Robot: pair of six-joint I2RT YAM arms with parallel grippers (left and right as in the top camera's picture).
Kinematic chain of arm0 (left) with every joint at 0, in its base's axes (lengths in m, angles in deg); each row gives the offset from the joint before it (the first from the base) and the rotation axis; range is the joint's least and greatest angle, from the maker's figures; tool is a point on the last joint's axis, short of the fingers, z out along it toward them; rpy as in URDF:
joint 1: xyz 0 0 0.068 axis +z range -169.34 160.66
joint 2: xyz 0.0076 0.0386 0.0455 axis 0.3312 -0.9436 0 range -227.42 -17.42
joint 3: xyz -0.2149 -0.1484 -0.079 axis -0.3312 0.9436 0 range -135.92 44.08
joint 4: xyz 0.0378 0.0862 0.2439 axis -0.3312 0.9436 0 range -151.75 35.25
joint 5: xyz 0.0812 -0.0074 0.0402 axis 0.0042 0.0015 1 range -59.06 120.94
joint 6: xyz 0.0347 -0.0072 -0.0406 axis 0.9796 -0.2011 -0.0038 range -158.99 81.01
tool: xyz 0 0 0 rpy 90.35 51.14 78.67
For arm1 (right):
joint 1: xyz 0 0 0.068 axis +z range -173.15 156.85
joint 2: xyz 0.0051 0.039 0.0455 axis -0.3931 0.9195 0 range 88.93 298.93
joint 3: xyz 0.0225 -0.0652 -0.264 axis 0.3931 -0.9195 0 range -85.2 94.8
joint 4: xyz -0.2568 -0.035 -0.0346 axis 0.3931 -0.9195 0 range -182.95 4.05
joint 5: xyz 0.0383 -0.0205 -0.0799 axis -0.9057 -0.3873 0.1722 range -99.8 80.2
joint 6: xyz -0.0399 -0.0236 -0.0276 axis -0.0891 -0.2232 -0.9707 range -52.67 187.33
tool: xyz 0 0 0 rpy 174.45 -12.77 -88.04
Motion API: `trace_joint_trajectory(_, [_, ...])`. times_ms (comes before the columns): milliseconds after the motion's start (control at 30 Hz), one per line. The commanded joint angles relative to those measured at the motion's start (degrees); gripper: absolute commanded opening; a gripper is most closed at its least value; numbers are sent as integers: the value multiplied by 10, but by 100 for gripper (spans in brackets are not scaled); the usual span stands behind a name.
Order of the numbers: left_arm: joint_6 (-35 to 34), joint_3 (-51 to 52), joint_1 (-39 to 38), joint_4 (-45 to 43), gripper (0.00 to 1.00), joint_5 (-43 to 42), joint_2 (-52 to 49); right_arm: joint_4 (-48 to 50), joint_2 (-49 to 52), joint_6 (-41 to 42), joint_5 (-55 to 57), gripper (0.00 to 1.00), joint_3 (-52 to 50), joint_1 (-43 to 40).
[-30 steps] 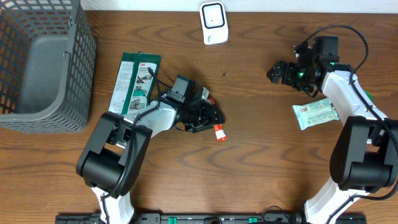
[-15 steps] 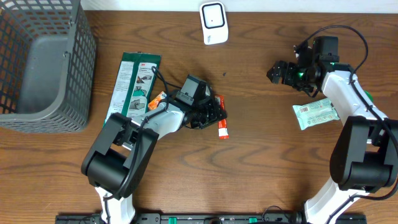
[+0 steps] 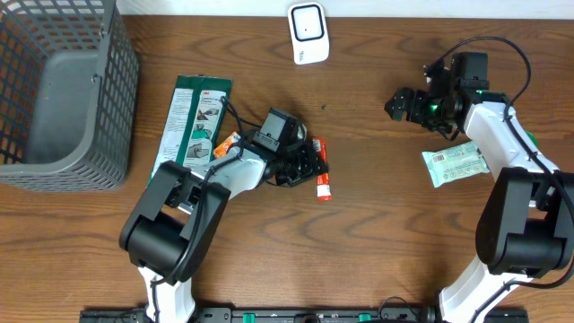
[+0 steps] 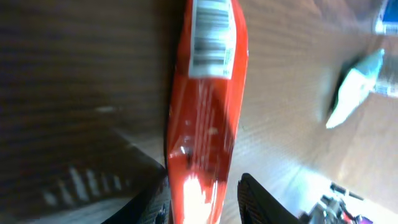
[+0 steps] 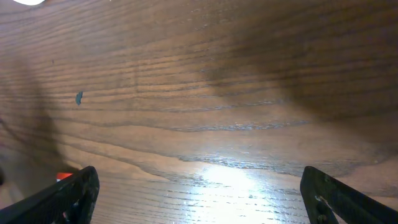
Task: Scan the item barcode
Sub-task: 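Grasp the red stick by its end with the left gripper, then lift the red stick and hold it up to the scanner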
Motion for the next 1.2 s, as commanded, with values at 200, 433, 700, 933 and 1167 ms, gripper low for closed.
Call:
trace_joint_trajectory(200, [33, 54, -22, 65, 45, 136, -90, 0, -11, 4, 1, 99, 8, 2])
trace_joint_trajectory(433, [-55, 54, -57, 74, 44, 221, -90, 0, -11, 4, 1, 99, 8, 2])
trace_joint_trajectory(700, [-81, 54, -81, 76, 44, 254, -90, 0, -11, 4, 1, 99, 8, 2])
trace_joint_trajectory(933, [-111, 54, -99, 78, 40, 298, -95, 0, -11, 4, 1, 99, 8, 2])
trace_joint_trajectory(1167, [-108, 54, -105, 40, 20, 279, -125, 0, -11, 4, 1, 99, 8, 2])
